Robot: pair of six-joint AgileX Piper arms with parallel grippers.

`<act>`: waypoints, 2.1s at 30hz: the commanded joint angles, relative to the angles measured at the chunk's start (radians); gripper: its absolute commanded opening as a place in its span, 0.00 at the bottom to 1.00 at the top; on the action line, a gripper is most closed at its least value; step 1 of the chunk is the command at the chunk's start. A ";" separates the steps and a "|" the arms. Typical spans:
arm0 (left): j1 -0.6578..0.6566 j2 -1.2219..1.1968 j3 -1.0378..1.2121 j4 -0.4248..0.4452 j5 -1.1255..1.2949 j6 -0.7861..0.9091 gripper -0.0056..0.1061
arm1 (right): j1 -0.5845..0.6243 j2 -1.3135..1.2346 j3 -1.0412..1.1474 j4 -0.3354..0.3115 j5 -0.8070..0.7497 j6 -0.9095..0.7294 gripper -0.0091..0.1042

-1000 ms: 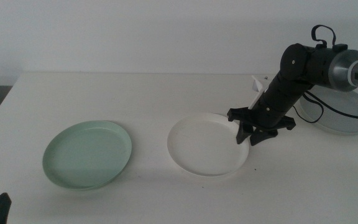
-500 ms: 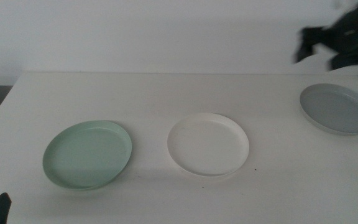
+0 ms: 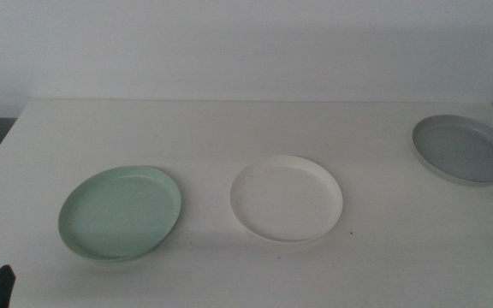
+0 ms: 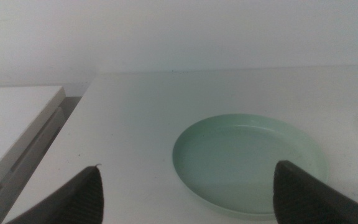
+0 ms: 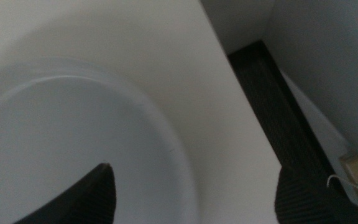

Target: Stack the three bowls on top of each other.

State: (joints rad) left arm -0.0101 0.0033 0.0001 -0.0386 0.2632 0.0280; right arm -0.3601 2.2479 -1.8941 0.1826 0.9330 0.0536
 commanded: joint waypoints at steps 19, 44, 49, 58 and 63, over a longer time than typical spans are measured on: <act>0.000 -0.003 0.000 -0.001 -0.013 -0.002 0.89 | 0.011 0.108 -0.004 0.024 -0.040 -0.035 0.06; 0.000 -0.003 0.000 -0.001 -0.013 0.000 0.89 | 0.636 -0.455 0.655 0.224 -0.423 -0.070 0.06; 0.000 -0.003 0.000 -0.001 -0.013 -0.002 0.89 | 0.658 -0.421 0.655 0.219 -0.417 -0.068 0.06; 0.000 -0.003 0.000 -0.001 -0.013 -0.007 0.89 | 0.660 -0.358 0.655 0.212 -0.429 -0.068 0.06; 0.000 -0.003 0.000 -0.001 -0.013 -0.007 0.89 | 0.667 -0.332 0.655 0.212 -0.427 -0.072 0.06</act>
State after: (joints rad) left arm -0.0101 0.0033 0.0001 -0.0386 0.2632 0.0276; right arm 0.2995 1.9163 -1.2394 0.4007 0.5180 -0.0158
